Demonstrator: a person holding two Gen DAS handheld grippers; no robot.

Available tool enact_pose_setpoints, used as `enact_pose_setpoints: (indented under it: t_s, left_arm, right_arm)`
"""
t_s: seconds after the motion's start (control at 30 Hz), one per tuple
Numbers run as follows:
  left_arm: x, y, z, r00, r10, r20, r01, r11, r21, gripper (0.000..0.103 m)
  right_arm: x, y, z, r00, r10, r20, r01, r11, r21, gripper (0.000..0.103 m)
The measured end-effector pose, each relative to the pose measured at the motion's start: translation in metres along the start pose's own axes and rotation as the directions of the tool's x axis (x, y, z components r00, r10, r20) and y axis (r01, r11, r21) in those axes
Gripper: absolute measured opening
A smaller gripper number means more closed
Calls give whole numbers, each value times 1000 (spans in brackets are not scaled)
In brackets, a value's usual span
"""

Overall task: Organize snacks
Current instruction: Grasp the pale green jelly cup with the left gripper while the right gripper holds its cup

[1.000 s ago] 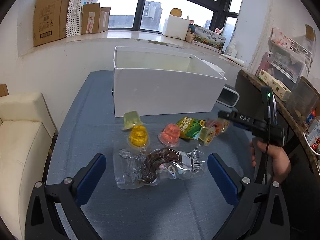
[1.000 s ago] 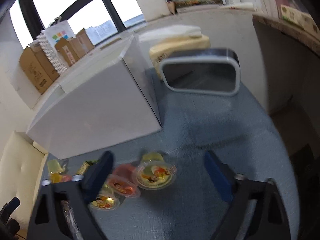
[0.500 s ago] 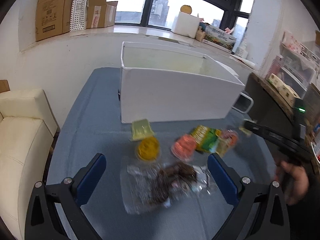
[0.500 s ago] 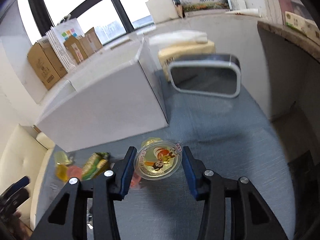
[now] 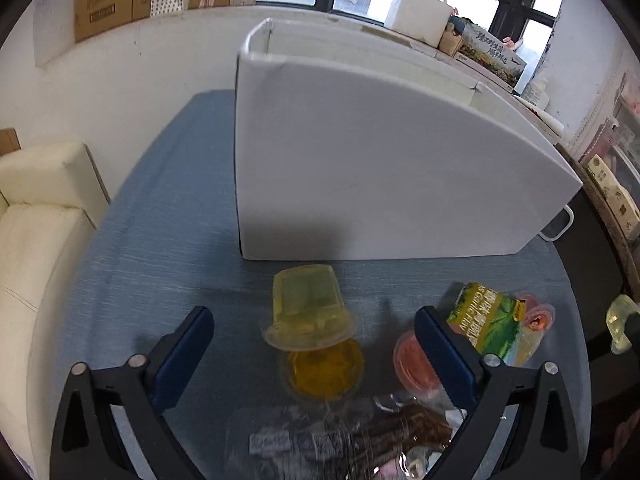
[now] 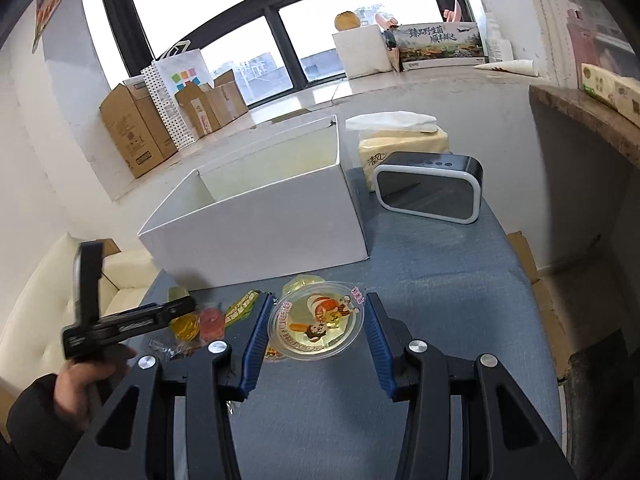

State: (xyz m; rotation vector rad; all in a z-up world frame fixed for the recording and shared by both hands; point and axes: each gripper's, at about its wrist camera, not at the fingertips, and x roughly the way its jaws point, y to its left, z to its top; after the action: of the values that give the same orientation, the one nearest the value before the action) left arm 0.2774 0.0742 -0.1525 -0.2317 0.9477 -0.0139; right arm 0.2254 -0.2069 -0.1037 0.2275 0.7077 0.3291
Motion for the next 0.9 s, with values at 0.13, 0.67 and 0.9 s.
enact_pose_setpoints:
  t_s: [0.13, 0.67, 0.9]
  left_arm:
    - [0, -2, -2, 1000, 4, -1, -4, 999, 37, 49]
    - [-123, -34, -35, 967, -176, 184, 143, 973, 180, 49]
    - [-156, -46, -33, 948, -226, 226, 178, 961, 214, 49]
  right_arm:
    - [0, 1, -1, 1000, 14, -2, -14, 1000, -3, 50]
    - [-8, 29, -3, 998, 63, 18, -62, 997, -48, 50]
    - [-17, 50, 10, 995, 88, 46, -82, 991, -104, 50]
